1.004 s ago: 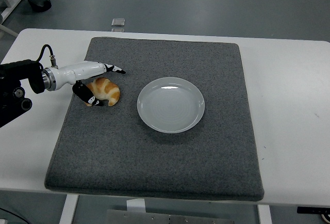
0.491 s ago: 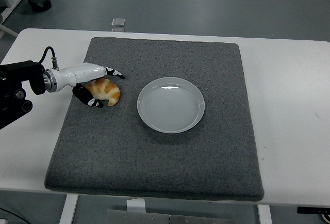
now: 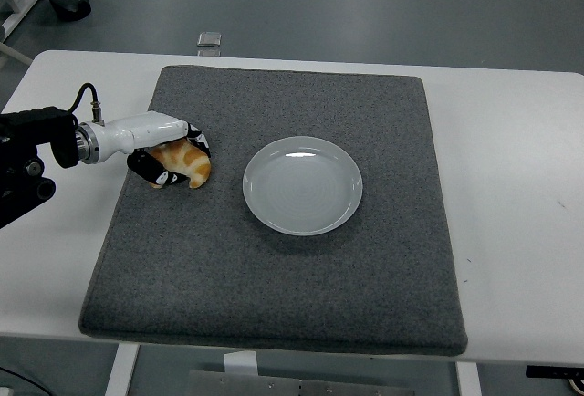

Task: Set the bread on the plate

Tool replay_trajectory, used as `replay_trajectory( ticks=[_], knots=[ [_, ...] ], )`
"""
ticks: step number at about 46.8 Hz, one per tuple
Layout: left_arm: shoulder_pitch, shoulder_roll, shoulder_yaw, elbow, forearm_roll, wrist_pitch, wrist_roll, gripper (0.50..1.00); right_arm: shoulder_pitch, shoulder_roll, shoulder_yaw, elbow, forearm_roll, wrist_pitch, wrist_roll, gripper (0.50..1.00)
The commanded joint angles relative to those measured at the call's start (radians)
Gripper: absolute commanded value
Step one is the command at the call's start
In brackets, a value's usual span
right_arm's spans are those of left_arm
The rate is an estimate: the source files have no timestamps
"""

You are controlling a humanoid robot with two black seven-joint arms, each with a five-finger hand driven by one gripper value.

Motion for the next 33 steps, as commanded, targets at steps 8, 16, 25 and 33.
replay_trajectory(
  ticks=[8, 16, 25, 33],
  knots=[
    [-0.012, 0.003, -0.008, -0.002, -0.002, -0.002, 0.000, 0.500, 0.000, 0.000, 0.000, 0.000, 0.000, 0.000, 0.000, 0.932],
    [-0.038, 0.054, -0.015, -0.049, -0.005, -0.003, -0.003, 0.500, 0.000, 0.000, 0.000, 0.000, 0.000, 0.000, 0.000, 0.930],
    [-0.116, 0.098, -0.015, -0.086, -0.018, -0.009, -0.012, 0.500, 0.000, 0.000, 0.000, 0.000, 0.000, -0.001, 0.000, 0.932],
    [-0.185, 0.097, -0.014, -0.089, -0.035, -0.034, -0.015, 0.500, 0.000, 0.000, 0.000, 0.000, 0.000, 0.000, 0.000, 0.932]
  ],
)
